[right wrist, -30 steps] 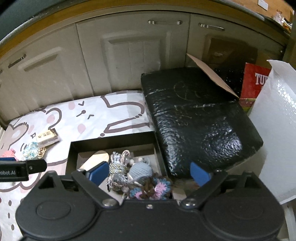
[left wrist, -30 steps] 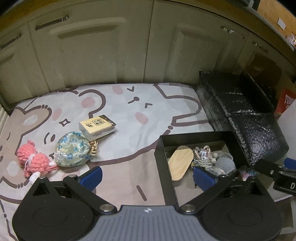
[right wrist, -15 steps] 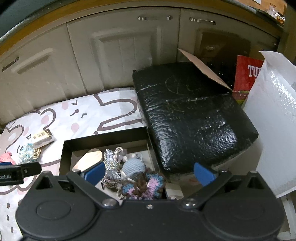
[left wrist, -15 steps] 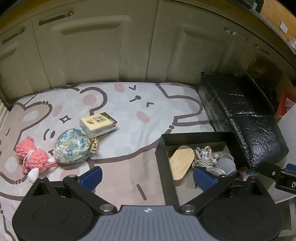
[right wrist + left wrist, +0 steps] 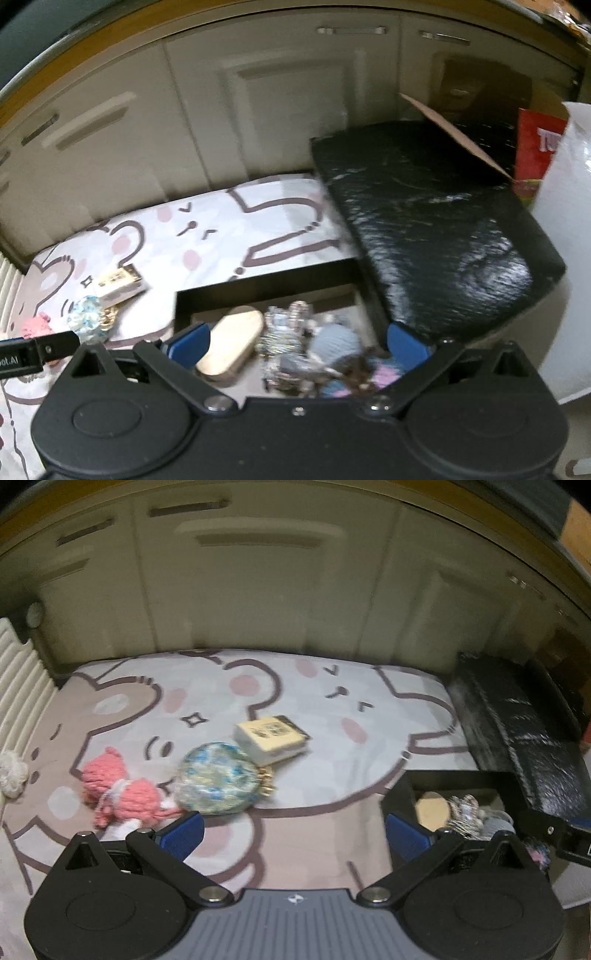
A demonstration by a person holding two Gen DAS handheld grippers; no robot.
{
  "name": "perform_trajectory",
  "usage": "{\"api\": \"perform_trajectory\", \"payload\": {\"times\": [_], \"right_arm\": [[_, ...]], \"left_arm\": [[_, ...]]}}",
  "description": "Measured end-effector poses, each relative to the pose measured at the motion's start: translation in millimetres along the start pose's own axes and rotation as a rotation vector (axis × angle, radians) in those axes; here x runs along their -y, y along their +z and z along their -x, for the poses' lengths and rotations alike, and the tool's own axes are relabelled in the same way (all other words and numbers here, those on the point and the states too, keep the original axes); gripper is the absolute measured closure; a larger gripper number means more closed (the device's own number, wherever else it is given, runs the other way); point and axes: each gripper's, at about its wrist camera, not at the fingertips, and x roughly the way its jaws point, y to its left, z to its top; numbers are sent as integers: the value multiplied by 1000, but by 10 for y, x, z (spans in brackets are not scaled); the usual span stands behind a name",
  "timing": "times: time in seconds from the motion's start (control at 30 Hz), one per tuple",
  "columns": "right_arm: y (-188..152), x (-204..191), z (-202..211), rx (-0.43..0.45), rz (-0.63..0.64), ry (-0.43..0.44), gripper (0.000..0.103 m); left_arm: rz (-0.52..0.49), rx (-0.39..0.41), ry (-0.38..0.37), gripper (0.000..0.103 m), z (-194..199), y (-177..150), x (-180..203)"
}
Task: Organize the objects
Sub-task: 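Withdraw both tools from the box back over the mat, then grasp the pink crochet doll with the left tool while the right tool grasps the tissue pack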
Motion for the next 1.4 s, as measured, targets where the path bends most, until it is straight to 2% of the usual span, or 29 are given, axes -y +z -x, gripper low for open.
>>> {"api": "perform_trajectory", "payload": {"times": [0.4, 0.7, 1.07, 1.2, 1.4], "right_arm": [[58, -560, -105, -5, 21, 77, 0], [53, -1025, -120, 3, 91, 118, 0], [63, -1358, -125, 15, 125, 141, 0], [65, -1444, -138, 30, 128, 147, 0], [111, -1525, -131, 71, 104, 172, 0]], "left_arm": [[38, 38, 57, 0, 131, 1, -578], [65, 57, 80, 0, 207, 14, -970], [97, 83, 98, 0, 269, 59, -1347], [124, 94, 95, 0, 284, 64, -1486], [145, 125, 46, 0, 319, 80, -1676]]}}
